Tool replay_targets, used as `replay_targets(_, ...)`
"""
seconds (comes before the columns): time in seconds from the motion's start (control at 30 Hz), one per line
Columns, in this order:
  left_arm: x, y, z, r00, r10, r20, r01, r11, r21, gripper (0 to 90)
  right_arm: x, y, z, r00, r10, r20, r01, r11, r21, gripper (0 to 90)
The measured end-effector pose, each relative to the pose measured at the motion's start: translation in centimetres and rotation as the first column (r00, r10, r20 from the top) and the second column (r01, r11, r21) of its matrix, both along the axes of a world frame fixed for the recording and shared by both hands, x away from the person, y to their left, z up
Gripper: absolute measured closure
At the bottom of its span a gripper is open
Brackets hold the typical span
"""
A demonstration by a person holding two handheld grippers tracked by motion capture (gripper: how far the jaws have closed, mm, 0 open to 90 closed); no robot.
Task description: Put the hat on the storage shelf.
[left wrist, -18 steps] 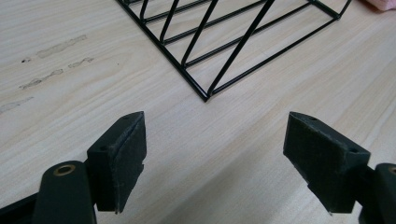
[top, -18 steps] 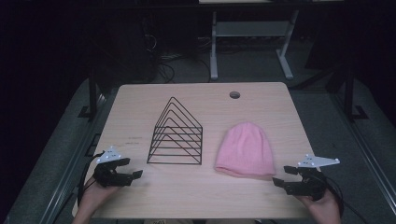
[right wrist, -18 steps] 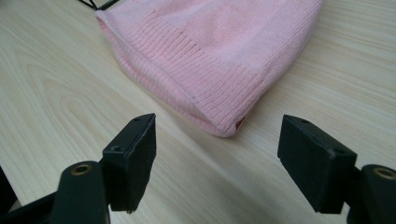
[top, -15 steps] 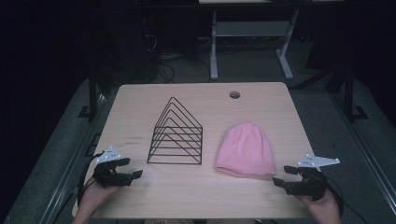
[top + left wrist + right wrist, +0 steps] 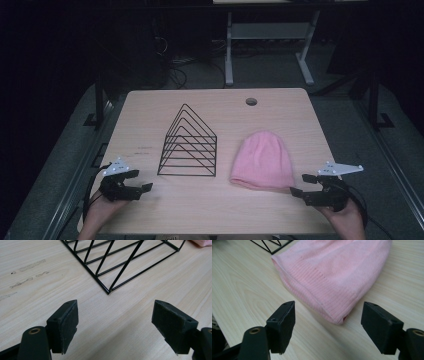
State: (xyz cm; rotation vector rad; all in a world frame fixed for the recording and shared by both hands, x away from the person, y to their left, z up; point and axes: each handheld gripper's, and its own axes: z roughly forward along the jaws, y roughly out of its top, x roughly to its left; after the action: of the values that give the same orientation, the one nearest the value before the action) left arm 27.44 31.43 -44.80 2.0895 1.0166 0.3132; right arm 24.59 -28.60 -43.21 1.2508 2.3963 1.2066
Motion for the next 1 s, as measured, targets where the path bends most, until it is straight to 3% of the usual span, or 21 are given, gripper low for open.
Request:
replay_targets(0.33, 0.2, 0.1, 0.0, 1.0, -0.007, 0.0, 0.007, 0.9997, 0.023, 21.6, 2.0, 0.5, 1.5, 0.998, 0.031, -0.056, -0.031, 0.9994, -0.012, 20.5)
replay_targets(0.6, 0.1, 0.1, 0.1, 1.0, 0.002, 0.005, -0.002, 1.0, 0.008, 21.6, 3.6, 1.0, 2.9, 0.9959, 0.057, -0.07, -0.06, 0.9974, -0.039, 19.9)
replay_targets(0.63, 0.1, 0.1, 0.0, 1.0, 0.005, 0.007, -0.005, 1.0, 0.002, 21.6, 4.2, 1.1, 3.1, 0.9942, 0.057, -0.091, -0.061, 0.9973, -0.04, 19.4)
replay_targets(1.0, 0.2, 0.0, 0.1, 1.0, 0.004, 0.009, -0.004, 1.0, 0.003, 21.6, 7.1, 2.0, 3.6, 0.9874, 0.073, -0.141, -0.083, 0.9943, -0.067, 19.9)
